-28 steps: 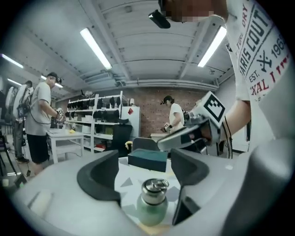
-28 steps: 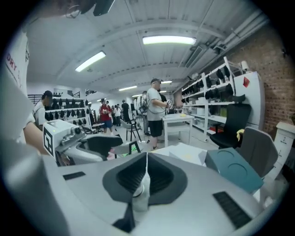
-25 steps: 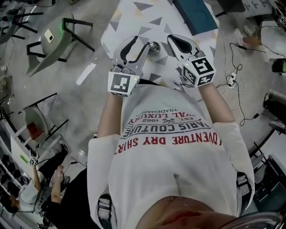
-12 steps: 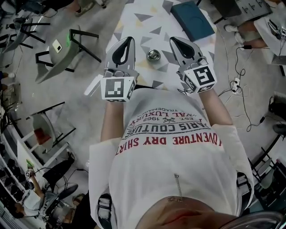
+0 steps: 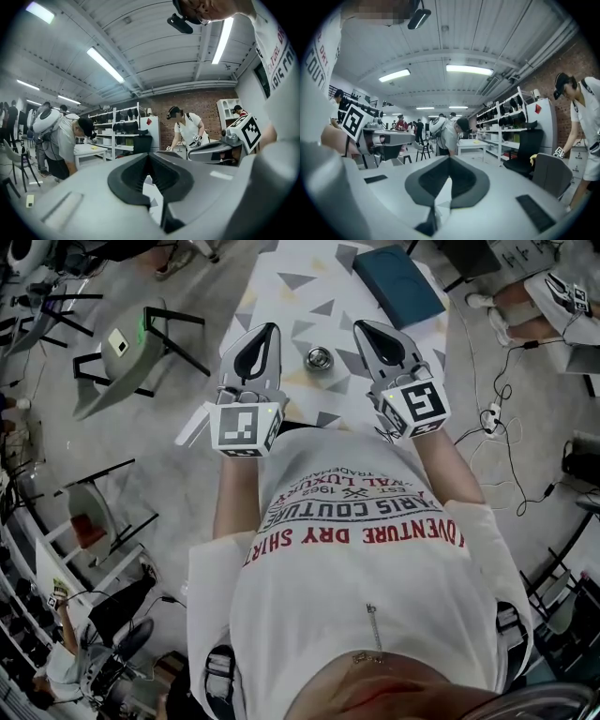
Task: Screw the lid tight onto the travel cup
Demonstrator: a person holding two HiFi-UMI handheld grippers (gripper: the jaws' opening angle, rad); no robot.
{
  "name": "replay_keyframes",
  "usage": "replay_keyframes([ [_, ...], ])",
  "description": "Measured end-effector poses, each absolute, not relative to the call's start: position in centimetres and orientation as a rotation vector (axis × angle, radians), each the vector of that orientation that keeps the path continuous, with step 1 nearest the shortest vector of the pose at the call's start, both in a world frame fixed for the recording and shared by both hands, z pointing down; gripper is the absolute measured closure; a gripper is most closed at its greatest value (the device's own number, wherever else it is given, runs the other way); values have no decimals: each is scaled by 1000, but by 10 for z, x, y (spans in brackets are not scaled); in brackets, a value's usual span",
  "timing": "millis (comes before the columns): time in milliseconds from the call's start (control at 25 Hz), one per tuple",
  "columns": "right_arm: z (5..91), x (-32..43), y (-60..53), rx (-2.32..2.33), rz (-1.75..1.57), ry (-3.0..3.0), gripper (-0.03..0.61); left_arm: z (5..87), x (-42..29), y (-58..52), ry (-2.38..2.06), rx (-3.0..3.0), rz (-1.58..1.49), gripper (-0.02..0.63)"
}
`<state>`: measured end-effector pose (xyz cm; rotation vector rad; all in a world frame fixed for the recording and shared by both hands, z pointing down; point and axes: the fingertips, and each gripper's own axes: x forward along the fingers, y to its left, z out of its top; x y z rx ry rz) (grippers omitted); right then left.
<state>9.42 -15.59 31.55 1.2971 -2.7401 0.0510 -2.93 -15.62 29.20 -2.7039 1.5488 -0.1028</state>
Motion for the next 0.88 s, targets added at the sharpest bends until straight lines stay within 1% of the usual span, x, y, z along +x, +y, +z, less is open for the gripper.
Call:
replay_keyframes([
  [320,325,94,-157,1283,72,-2699,569,298,-26,-155,1541,-2734,-114,603],
  [680,318,89,-152,1262,-23,-2666,569,294,-23,-153,1553,-2743,-88,603],
  [880,321,87,-150,1246,-9,-2669,569,297,-24,-151,1564,-2739,-106,603],
])
